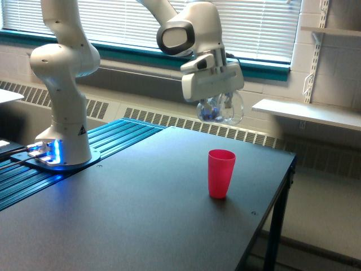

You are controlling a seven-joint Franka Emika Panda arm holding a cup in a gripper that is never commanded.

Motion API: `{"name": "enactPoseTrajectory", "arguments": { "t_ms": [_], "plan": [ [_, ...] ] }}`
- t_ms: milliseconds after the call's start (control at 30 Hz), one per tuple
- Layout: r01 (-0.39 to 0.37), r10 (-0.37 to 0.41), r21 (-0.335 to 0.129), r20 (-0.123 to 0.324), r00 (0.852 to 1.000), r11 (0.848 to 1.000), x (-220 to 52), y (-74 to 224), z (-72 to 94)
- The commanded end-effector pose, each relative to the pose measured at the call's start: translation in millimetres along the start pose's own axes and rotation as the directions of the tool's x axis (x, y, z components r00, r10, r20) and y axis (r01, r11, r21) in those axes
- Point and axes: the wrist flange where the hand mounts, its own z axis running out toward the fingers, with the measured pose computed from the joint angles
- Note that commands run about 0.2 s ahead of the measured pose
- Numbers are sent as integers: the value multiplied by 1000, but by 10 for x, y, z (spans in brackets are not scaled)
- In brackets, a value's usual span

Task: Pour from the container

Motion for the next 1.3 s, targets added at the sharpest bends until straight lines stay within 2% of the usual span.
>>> {"name": "enactPoseTrajectory", "arguments": {
  "t_ms": [33,200,400,767,1067,1300],
  "plan": [
    [-131,133,-76,22,991,988,78,145,239],
    [-132,139,-134,44,989,982,72,178,389],
    [-154,167,-160,74,983,975,84,172,465],
    [-149,161,-149,67,985,978,32,98,433],
    [-149,171,-176,120,978,973,-114,71,377],
    [-137,163,-182,140,977,974,-196,12,313]
  ]
}}
